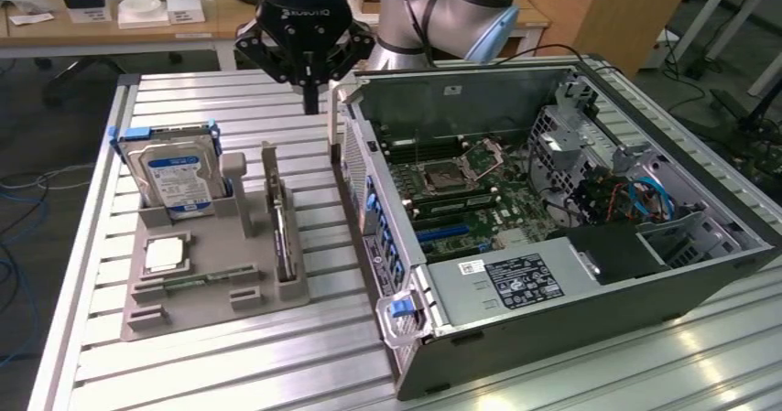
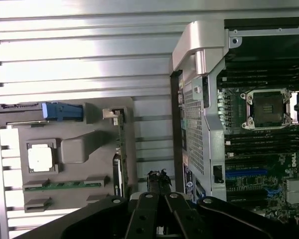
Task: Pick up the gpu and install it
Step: 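Reach for the gpu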
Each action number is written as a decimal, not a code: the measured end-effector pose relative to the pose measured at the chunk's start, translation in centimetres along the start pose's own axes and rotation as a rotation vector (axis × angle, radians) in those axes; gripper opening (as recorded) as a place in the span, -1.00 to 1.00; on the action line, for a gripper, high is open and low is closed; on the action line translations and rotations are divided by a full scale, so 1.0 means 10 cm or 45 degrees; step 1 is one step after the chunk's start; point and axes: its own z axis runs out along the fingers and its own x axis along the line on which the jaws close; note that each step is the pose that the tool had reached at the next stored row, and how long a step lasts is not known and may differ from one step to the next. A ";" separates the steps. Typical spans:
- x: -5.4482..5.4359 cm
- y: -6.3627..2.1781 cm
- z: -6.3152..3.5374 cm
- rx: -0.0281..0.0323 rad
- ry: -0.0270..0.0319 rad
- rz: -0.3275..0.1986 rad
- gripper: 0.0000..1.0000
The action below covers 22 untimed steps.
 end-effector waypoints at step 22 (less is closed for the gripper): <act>0.33 -0.025 -0.009 0.0001 0.0000 0.000 -0.79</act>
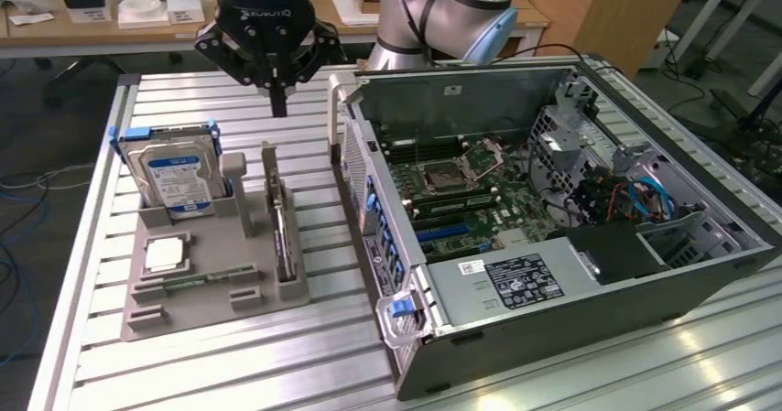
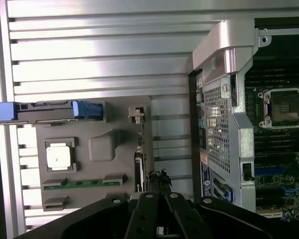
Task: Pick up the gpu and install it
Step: 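Reach for the gpu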
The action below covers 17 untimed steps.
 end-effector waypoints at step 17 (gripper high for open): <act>0.23 -0.018 -0.006 -0.0001 -0.0001 0.000 -0.79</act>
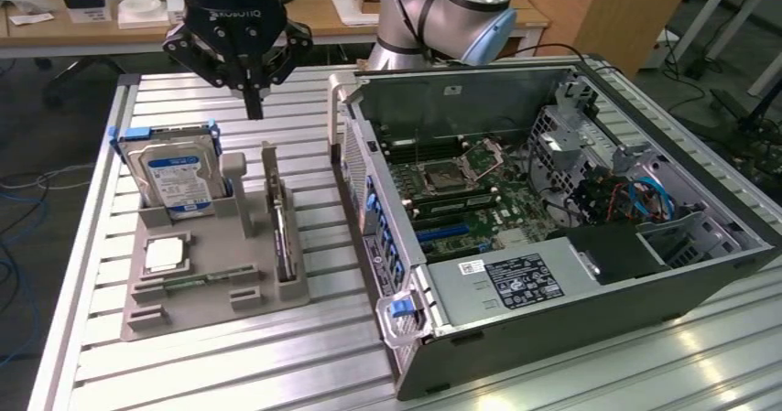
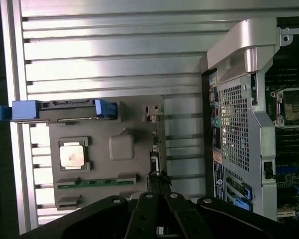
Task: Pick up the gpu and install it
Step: 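Reach for the gpu, then pick up the gpu and move the gpu toward the slot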
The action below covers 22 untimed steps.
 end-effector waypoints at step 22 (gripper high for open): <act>0.00 0.000 0.000 0.0000 0.0001 0.000 0.05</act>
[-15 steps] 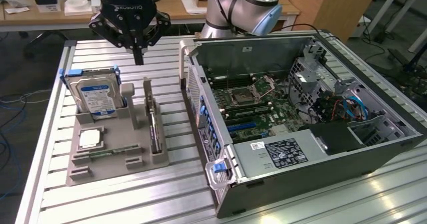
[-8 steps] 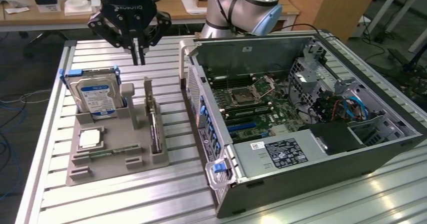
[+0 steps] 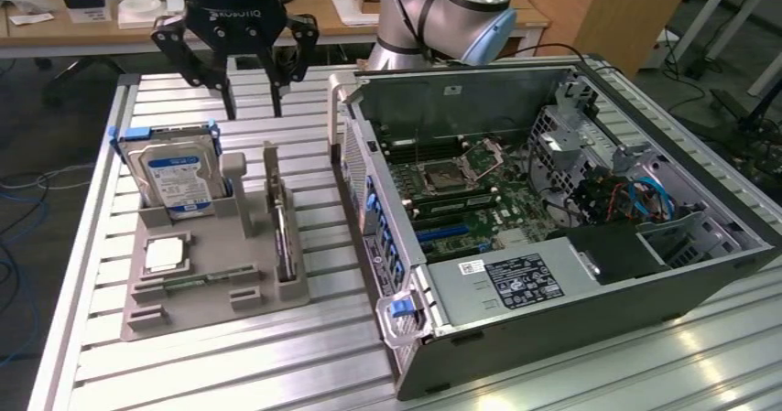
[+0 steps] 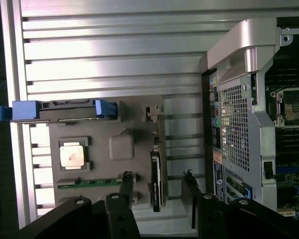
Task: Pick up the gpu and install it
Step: 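Pick up the gpu and move the gpu toward the slot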
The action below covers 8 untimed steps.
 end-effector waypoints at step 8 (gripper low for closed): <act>0.00 -0.009 0.010 0.0000 0.0020 -0.028 0.29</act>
